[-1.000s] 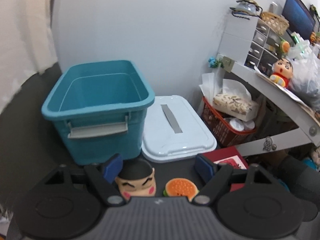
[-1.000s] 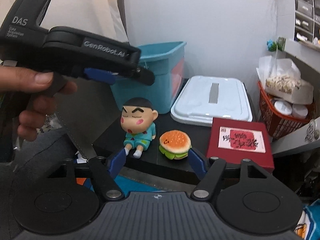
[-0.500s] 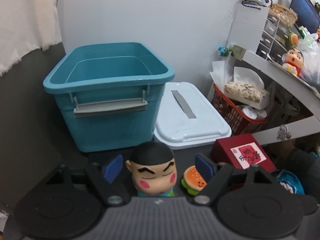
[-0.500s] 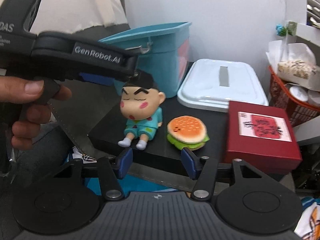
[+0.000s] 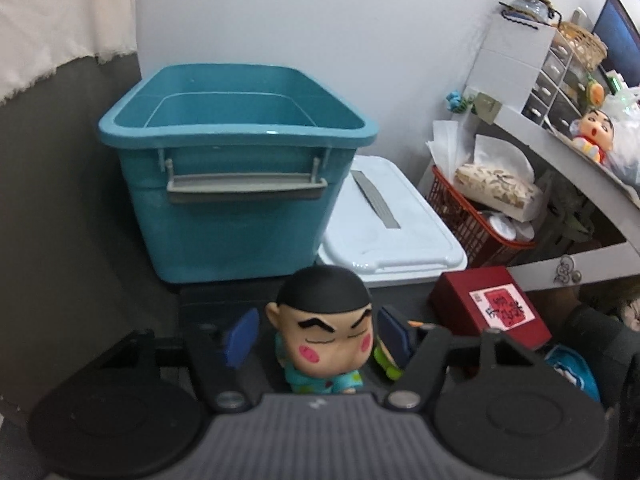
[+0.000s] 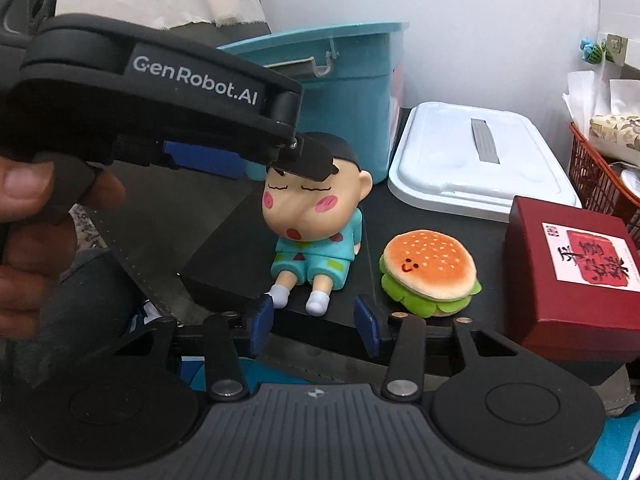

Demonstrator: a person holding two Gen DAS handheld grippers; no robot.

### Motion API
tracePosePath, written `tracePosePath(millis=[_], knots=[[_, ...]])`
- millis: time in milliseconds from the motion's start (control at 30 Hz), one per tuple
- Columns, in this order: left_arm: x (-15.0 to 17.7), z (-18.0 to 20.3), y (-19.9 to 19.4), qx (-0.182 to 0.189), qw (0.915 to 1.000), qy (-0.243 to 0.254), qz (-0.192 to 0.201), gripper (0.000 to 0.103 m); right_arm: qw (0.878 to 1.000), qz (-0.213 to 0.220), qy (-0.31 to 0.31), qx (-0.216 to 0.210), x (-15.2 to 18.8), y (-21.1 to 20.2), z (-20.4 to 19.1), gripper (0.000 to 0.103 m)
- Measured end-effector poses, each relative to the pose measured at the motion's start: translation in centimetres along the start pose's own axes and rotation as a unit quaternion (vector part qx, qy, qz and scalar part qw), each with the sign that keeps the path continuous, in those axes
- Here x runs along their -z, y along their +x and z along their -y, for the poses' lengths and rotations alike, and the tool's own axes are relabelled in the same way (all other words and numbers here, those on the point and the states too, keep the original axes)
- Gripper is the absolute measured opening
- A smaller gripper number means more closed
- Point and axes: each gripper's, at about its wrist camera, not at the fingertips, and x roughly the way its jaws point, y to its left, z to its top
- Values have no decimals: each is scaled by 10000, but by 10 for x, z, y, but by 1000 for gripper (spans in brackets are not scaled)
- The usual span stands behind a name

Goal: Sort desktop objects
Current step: 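Move the left tool toward the Shin-chan figure and open its fingers around it, then close the left tool fingers on the Shin-chan figure's head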

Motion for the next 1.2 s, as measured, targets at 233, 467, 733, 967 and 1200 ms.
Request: tracePosePath(millis=[233,467,733,967,1200], knots=[[2,-2,5,15,10000,-32,-58,66,9999,-21,-127,88,2,6,1,25],[1,-5,4,-19,9999,-92,-46,66,9997,-9,-165,179,4,-1,8,21],[0,-5,3,4,10000,-82,1,64,9997,27,-124,223,7,-8,15,19],[-1,-10,3,46,9998,-202,-28,62,9995,120,-122,281,10,-17,24,19],[-1,-13,0,23,9997,-226,35,62,9991,247,-201,277,15,-27,24,19]])
